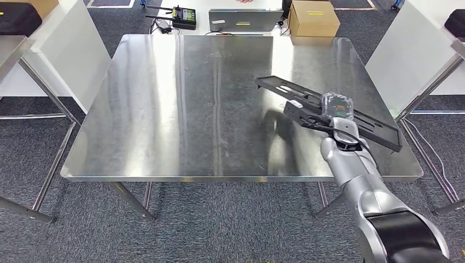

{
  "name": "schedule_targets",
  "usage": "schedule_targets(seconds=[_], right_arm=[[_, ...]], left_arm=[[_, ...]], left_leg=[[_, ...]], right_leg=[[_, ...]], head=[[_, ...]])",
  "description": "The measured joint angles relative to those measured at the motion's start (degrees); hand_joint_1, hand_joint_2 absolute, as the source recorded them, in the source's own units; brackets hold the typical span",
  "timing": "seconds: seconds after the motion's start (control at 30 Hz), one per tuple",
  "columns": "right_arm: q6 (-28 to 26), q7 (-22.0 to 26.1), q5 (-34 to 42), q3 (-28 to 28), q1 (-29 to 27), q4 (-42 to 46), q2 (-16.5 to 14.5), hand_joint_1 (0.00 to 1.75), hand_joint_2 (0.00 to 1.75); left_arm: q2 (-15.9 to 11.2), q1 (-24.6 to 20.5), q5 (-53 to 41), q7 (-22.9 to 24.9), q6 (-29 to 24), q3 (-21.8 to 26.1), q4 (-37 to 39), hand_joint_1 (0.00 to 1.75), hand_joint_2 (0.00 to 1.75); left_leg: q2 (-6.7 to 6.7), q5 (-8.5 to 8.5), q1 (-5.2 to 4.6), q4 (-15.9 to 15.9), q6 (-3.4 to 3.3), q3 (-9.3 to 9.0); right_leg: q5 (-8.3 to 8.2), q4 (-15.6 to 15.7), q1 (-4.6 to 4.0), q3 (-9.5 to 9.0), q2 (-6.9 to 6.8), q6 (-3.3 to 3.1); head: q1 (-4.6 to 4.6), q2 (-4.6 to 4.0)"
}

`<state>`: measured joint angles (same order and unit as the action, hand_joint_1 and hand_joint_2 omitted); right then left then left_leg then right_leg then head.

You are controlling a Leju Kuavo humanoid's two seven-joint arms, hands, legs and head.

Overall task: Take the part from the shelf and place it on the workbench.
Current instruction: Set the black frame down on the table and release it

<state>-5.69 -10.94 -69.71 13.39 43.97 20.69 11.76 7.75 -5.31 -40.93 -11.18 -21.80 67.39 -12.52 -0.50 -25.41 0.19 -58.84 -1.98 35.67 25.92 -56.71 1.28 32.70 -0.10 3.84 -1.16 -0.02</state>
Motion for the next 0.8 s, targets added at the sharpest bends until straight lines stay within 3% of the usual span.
schedule_targets(seconds=[0.17, 0.37, 0.8], right_arm=[[0.9, -1.5, -4.9, 4.1, 0.2, -2.0, -3.8, 1.75, 1.75], [0.7, 0.0, -7.3, 6.1, -0.6, -3.0, -6.6, 1.75, 1.75], [0.3, 3.2, -9.7, 7.3, -1.6, -3.6, -10.2, 1.75, 1.75]], left_arm=[[0.0, -0.3, -2.1, -1.9, 1.1, -1.5, 0.0, 0.0, 1.75], [-0.1, -0.5, -2.8, -5.7, 2.2, -2.7, -0.3, 0.0, 1.75], [-0.4, -0.6, -4.3, -5.1, 4.1, -3.5, -0.6, 0.0, 1.75]], left_leg=[[-0.04, 0.03, 0.2, 0.0, 0.0, 0.01], [-0.02, 0.03, 0.21, 0.0, 0.0, 0.02], [0.03, 0.03, 0.2, 0.0, 0.0, 0.02]], right_leg=[[0.01, 0.0, -0.16, 0.0, -0.02, -0.02], [0.02, -0.1, -0.15, 0.01, 0.0, -0.03], [0.02, 0.0, -0.15, 0.03, 0.01, -0.04]], head=[[0.02, 0.0], [0.0, 0.0], [0.01, 0.0]])
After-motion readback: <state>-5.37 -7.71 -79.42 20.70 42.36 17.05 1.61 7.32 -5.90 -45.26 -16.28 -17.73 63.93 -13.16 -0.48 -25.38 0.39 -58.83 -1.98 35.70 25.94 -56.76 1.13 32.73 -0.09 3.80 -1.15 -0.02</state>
